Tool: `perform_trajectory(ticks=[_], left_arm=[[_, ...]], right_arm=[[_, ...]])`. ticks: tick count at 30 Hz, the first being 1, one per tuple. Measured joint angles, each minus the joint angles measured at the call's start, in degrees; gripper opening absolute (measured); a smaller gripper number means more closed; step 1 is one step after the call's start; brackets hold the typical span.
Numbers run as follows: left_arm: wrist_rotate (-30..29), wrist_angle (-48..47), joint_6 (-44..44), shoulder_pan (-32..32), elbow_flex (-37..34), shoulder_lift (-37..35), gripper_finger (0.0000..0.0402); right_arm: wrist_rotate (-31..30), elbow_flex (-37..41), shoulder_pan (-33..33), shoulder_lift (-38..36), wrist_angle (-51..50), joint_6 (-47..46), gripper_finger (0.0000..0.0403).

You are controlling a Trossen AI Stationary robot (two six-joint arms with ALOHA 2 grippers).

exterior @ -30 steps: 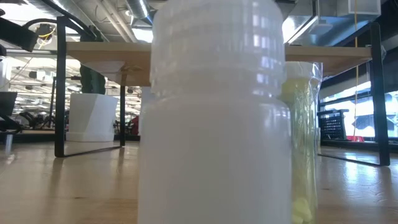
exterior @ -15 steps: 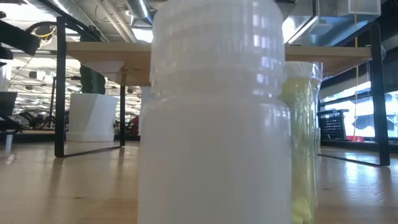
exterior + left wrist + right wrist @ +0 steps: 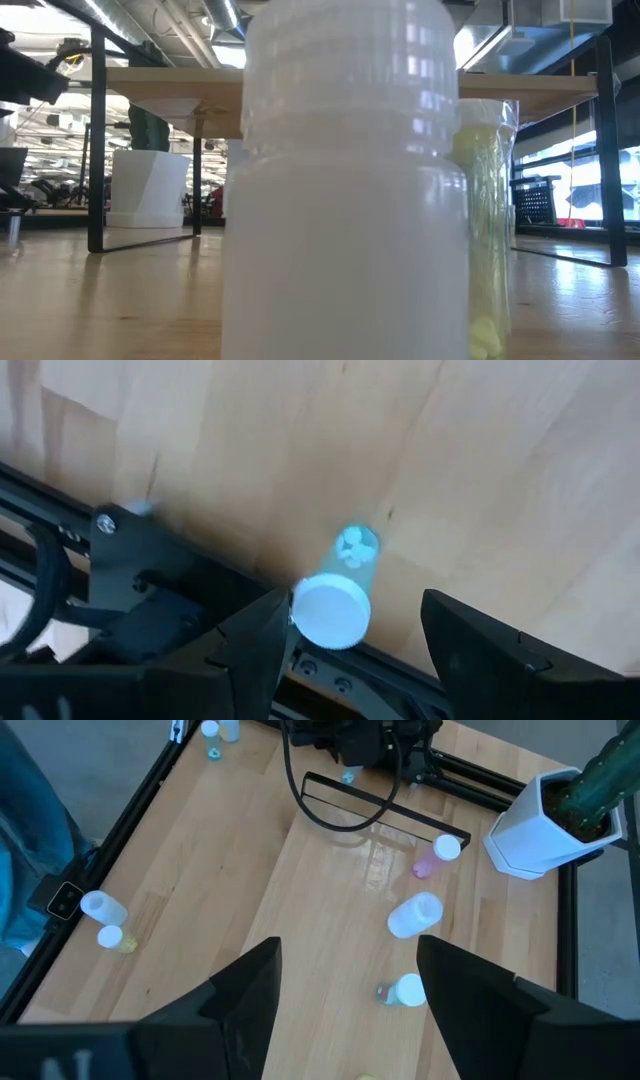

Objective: Pick and place medicine bottles onto shelf by color
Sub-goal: Put the top blue pill bottle on the shelf aligned with the other blue pill bottle

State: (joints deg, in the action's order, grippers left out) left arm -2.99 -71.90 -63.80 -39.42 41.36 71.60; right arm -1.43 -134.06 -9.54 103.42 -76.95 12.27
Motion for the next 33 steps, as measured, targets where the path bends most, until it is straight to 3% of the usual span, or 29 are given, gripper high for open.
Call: perform_trajectory(ticks=[18,33], left_arm=[[0.59,0.63,1.48,0.04,0.0,4.62,0.0219],[1.01,0.61,1.45,0.04,0.0,4.6,0.0115]], right_arm=[[0.0,0.0,0.0,0.0,0.0,0.0,0.0237],[0.0,0.0,-0.02,0.0,0.0,0.0,0.0237]])
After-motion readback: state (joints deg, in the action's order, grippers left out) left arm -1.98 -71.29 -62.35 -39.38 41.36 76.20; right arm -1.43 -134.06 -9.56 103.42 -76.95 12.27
